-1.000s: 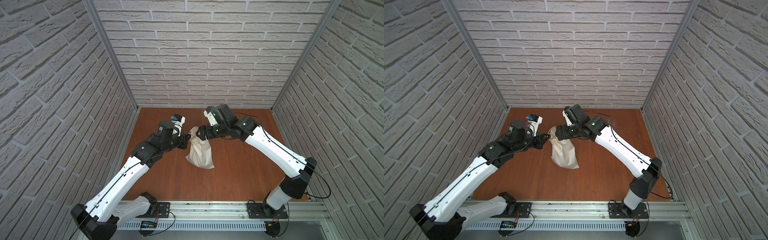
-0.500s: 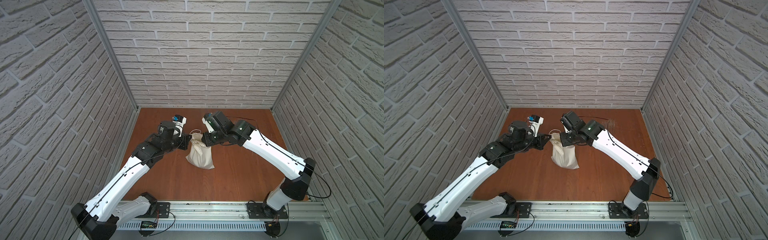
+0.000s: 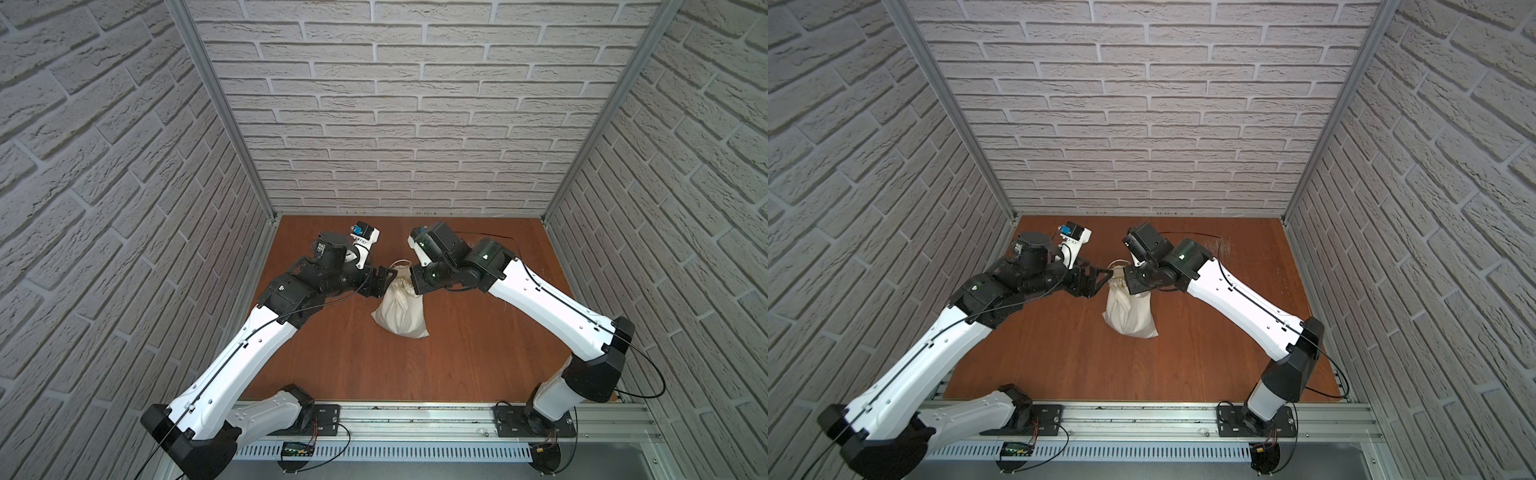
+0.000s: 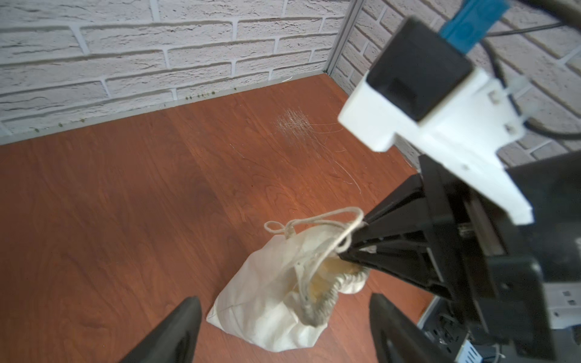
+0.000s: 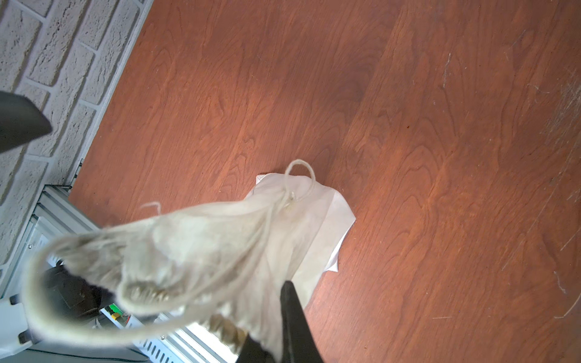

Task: Close the soil bag
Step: Adjust the soil bag at the center of the board.

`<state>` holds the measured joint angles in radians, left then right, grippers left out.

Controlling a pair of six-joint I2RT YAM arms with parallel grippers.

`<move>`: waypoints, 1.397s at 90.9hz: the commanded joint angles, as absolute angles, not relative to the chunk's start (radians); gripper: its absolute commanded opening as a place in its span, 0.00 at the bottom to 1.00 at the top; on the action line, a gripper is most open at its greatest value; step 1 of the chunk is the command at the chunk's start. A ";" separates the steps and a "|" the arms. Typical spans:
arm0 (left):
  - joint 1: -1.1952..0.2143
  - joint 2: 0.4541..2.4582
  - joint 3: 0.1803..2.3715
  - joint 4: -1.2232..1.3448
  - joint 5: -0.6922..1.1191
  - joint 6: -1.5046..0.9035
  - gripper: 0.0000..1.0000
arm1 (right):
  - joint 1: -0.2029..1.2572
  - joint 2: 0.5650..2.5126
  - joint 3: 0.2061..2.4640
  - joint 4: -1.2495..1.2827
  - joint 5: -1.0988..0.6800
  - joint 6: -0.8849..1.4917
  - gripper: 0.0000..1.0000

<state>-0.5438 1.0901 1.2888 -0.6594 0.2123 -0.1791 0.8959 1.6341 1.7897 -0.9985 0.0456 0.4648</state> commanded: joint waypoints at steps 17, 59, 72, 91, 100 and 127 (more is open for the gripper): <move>-0.549 1.187 1.398 -0.735 0.236 0.018 0.94 | 0.899 1.654 1.848 -1.000 0.026 0.415 0.03; -0.540 1.412 1.587 -0.838 0.277 0.022 0.36 | 0.903 1.668 1.873 -1.031 0.033 0.385 0.03; -0.539 1.453 1.614 -0.870 0.329 0.009 0.13 | 0.904 1.668 1.865 -1.025 0.039 0.392 0.04; -0.534 1.435 1.609 -0.878 0.333 -0.015 0.04 | 0.897 1.669 1.865 -1.028 0.059 0.411 0.32; -0.526 1.405 1.592 -0.858 0.328 -0.066 0.02 | 0.889 1.672 1.863 -1.031 0.062 0.444 0.52; -0.535 1.252 1.454 -0.748 0.242 -0.242 0.01 | 0.888 1.653 1.832 -1.074 0.026 0.501 0.58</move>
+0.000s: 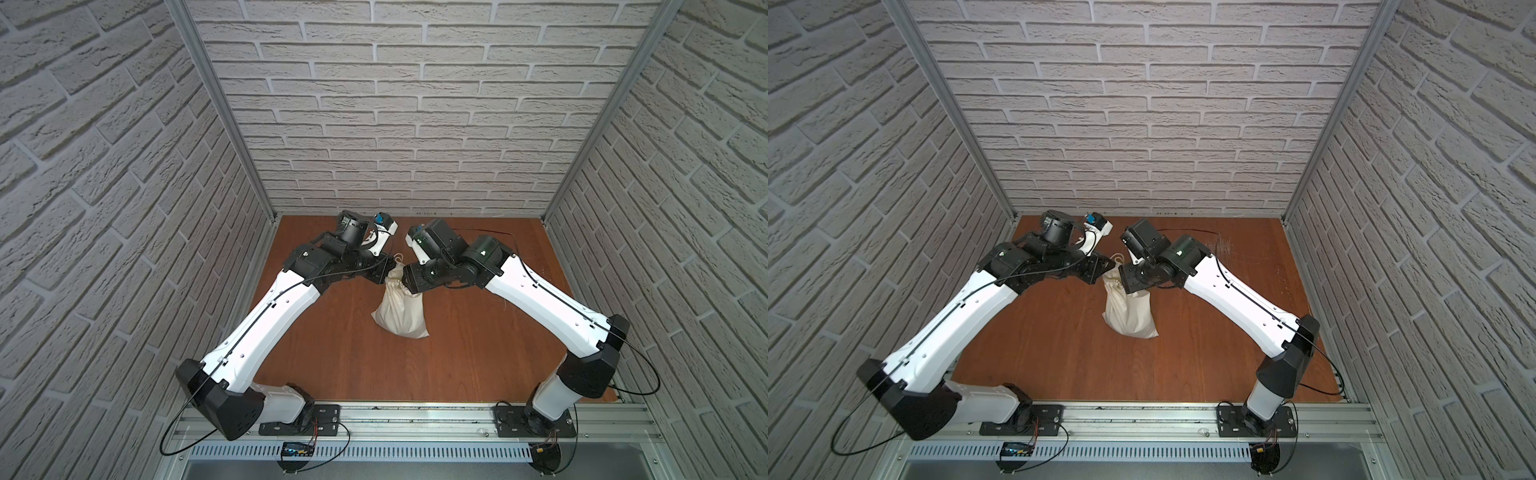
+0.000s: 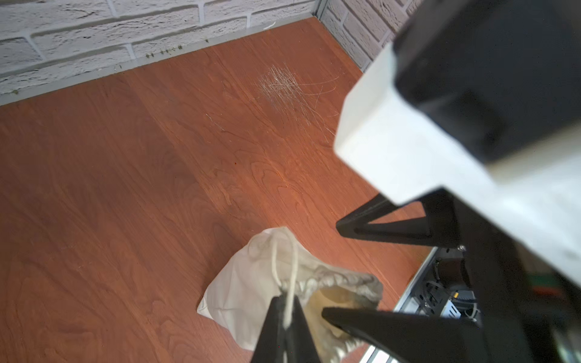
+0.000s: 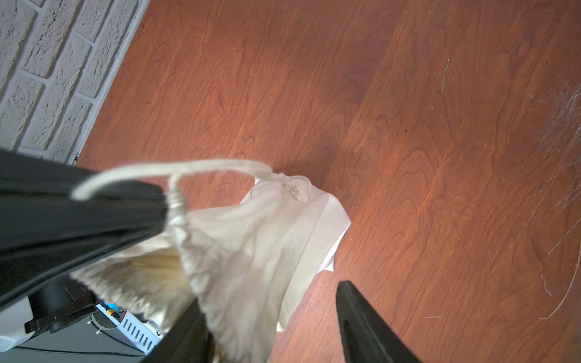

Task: Close the soil bag
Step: Adjust the soil bag at the center of the board.

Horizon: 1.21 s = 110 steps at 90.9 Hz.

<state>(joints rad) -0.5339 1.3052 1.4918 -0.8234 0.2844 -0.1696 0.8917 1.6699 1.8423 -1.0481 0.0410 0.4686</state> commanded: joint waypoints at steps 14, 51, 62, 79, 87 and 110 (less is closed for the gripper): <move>-0.532 1.216 1.447 -0.764 0.212 -0.238 0.00 | 0.888 1.643 1.828 -1.087 0.054 0.490 0.08; -0.464 1.171 1.500 -0.803 0.196 -0.240 0.03 | 0.824 1.548 1.994 -1.213 0.219 0.374 0.03; -0.467 1.152 1.415 -0.707 0.270 -0.307 0.08 | 0.824 1.509 1.888 -1.143 0.156 0.355 0.03; -0.488 1.080 1.230 -0.560 0.215 -0.410 0.11 | 0.811 1.473 1.751 -1.083 0.130 0.334 0.03; -0.487 1.074 1.198 -0.552 0.192 -0.414 0.13 | 0.807 1.472 1.715 -1.065 0.097 0.327 0.03; -0.487 1.025 1.170 -0.524 0.180 -0.453 0.71 | 0.806 1.466 1.655 -1.009 0.025 0.363 0.03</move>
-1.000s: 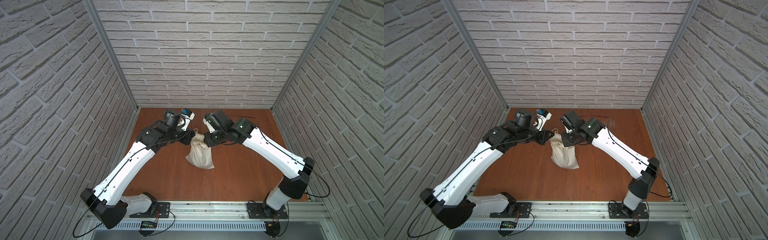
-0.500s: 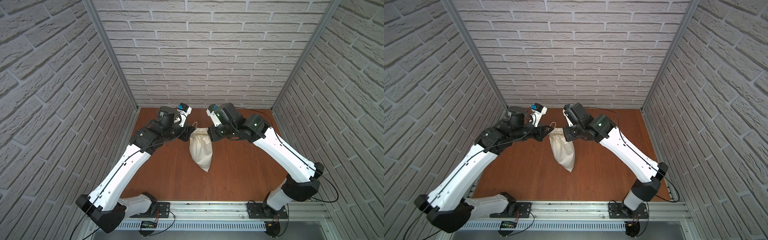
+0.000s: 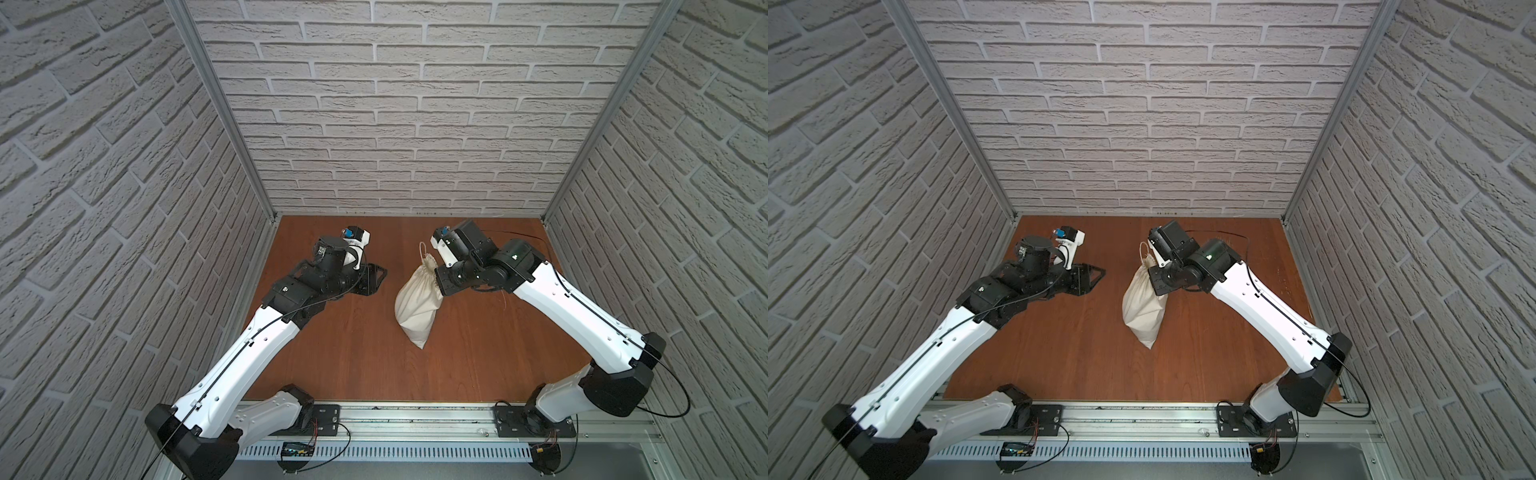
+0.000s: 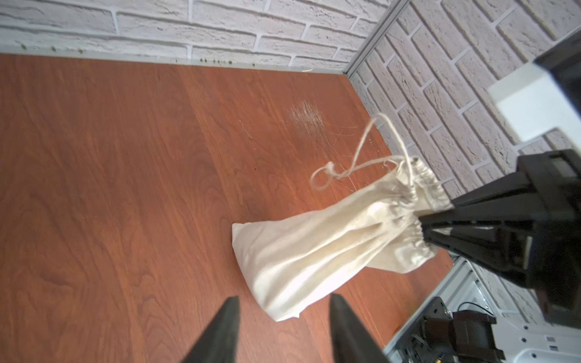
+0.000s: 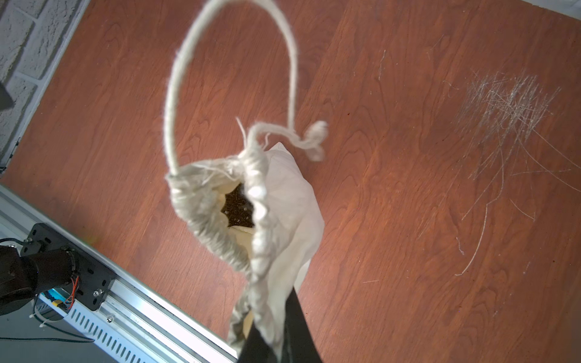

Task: Close the soil bag
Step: Adjust the soil bag at the center of the board.

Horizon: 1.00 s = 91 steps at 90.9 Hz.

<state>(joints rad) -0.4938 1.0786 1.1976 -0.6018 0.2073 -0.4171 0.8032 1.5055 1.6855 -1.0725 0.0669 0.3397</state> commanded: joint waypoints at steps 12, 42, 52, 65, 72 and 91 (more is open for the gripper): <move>-0.540 0.972 1.105 -0.505 0.157 -0.493 0.82 | 0.805 1.451 1.626 -0.978 0.025 0.416 0.03; -1.019 1.127 1.060 -0.336 -0.253 -0.501 0.98 | 0.778 1.404 1.566 -0.852 -0.041 0.591 0.03; -1.060 1.213 1.100 -0.319 -0.319 -0.459 0.98 | 0.776 1.407 1.573 -0.829 -0.065 0.635 0.03; -1.075 1.253 1.115 -0.273 -0.425 -0.444 0.97 | 0.776 1.405 1.566 -0.799 -0.101 0.678 0.03; -1.080 1.253 1.112 -0.250 -0.512 -0.432 0.90 | 0.776 1.397 1.555 -0.788 -0.101 0.692 0.03; -1.080 1.283 1.126 -0.199 -0.583 -0.379 0.67 | 0.777 1.381 1.527 -0.758 -0.117 0.711 0.03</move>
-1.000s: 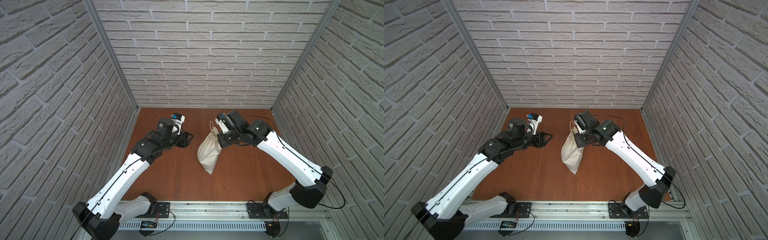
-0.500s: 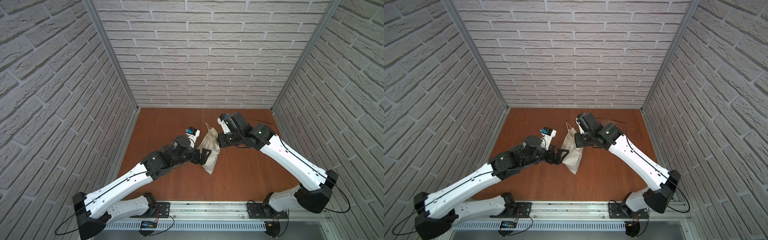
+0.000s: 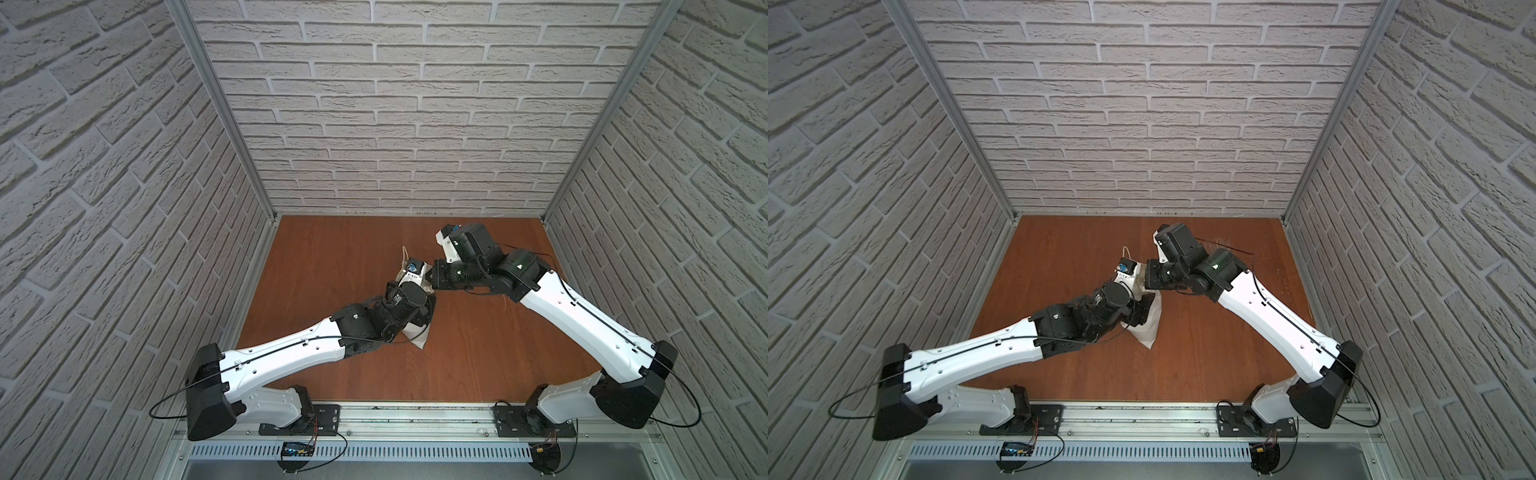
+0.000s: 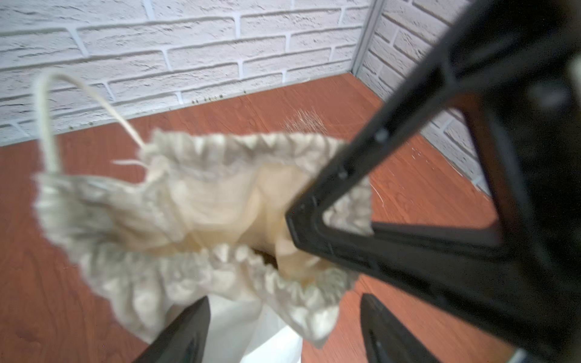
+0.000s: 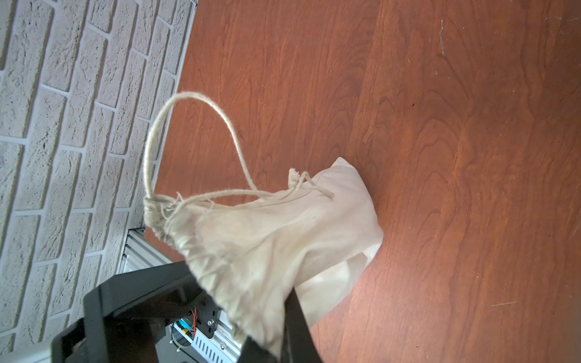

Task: Close the soil bag
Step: Adjust the soil bag at the center of the board.

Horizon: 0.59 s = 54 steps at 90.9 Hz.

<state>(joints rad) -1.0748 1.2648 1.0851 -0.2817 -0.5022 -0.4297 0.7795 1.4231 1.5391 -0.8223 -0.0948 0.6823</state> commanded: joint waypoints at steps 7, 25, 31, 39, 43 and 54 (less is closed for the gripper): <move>-1.081 1.307 1.147 -0.211 -0.579 -0.361 0.49 | 0.777 1.380 1.522 -0.750 -0.124 0.714 0.03; -1.058 1.351 1.184 -0.266 -0.516 -0.295 0.00 | 0.775 1.356 1.490 -0.706 -0.126 0.724 0.03; -1.024 1.328 1.139 -0.211 -0.429 -0.271 0.00 | 0.775 1.357 1.492 -0.702 -0.131 0.717 0.03; -0.957 1.273 1.071 -0.137 -0.286 -0.268 0.00 | 0.766 1.361 1.505 -0.726 -0.135 0.690 0.10; -0.896 1.250 1.053 -0.118 -0.197 -0.270 0.00 | 0.755 1.352 1.507 -0.740 -0.129 0.677 0.22; -0.755 1.199 1.038 -0.109 0.054 -0.234 0.00 | 0.695 1.283 1.463 -0.725 -0.120 0.666 0.42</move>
